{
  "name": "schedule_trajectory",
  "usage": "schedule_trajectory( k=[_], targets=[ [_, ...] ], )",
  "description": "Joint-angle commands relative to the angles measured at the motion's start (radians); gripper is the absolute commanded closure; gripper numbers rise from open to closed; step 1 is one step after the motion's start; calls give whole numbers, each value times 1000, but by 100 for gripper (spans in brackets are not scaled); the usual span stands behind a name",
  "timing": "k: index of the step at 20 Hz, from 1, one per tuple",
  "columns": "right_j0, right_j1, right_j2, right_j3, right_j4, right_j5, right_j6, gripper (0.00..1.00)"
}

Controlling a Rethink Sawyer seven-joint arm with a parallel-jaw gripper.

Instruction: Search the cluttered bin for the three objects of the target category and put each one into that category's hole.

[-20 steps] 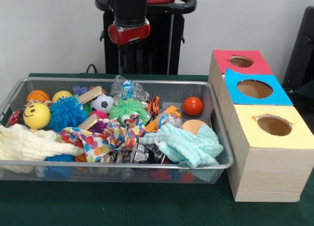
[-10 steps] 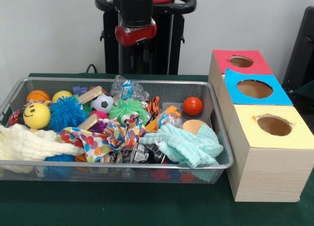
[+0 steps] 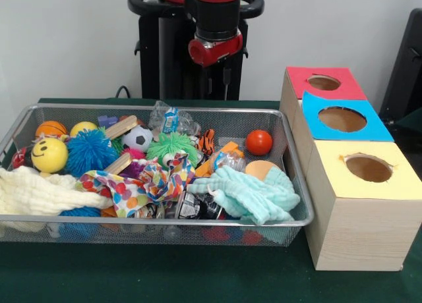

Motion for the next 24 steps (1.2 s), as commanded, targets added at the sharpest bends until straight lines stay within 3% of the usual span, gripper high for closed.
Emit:
schedule_trajectory(
  k=[1,8,24],
  targets=[
    [7,27,15,-156,56,68,100,0],
    [-36,38,43,-159,79,83,42,0],
    [-20,87,38,-226,108,117,43,0]
  ],
)
